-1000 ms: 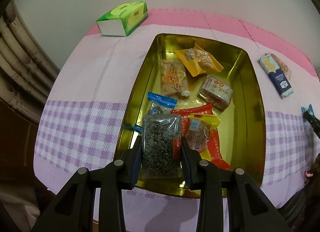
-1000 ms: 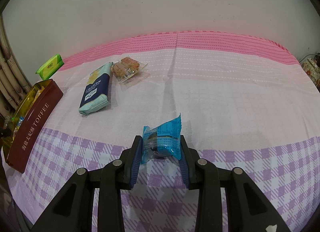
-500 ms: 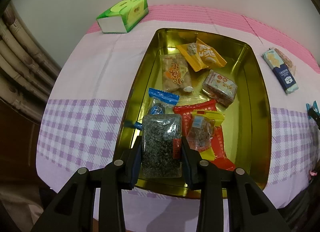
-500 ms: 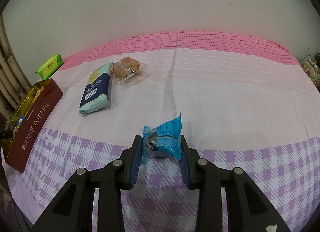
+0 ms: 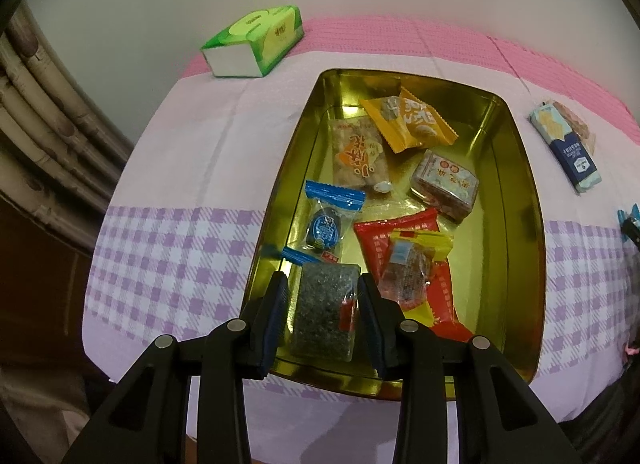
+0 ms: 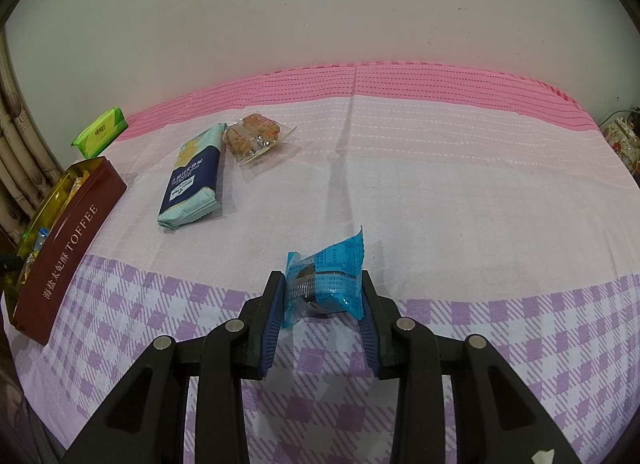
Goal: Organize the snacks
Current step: 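Carry the seaweed block into the gold tin and open the left tool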
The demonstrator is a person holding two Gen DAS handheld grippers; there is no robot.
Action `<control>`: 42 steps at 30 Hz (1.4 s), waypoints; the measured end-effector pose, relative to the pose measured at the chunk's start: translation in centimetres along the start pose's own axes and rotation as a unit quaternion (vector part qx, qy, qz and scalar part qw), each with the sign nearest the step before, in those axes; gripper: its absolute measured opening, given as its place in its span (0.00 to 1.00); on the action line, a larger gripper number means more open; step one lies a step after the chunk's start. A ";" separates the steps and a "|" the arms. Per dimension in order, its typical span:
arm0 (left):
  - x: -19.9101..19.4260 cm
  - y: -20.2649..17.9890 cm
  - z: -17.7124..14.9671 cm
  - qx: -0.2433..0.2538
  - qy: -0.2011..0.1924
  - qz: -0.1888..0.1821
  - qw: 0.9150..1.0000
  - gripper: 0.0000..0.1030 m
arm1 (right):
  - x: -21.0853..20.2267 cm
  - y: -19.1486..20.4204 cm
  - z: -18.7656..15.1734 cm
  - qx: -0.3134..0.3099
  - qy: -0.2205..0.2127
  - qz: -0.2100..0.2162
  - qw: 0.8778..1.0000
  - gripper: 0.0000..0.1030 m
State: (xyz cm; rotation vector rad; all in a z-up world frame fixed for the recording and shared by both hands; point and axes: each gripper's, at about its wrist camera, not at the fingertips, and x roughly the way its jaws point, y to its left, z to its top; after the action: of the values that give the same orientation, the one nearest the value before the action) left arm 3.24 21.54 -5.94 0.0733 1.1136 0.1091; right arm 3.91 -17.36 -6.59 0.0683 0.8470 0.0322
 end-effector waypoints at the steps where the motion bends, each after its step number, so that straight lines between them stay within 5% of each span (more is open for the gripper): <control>1: -0.1 0.0 0.0 0.001 -0.002 0.001 1.000 0.36 | 0.0 0.0 0.0 -0.001 0.000 0.000 1.000 0.32; 30: -2.0 0.1 0.4 -0.007 -0.041 0.017 0.999 0.36 | -5.5 5.2 -0.6 -0.026 -0.023 0.057 0.998 0.31; 42: -2.4 1.0 0.6 -0.031 -0.044 0.025 0.998 0.36 | -8.2 12.8 1.7 -0.085 -0.039 0.118 0.989 0.31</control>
State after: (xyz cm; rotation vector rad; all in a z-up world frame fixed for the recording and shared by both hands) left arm 2.71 22.25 -3.45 0.0504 1.0201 0.1837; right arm -0.27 -5.10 1.61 0.0092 0.7513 0.3225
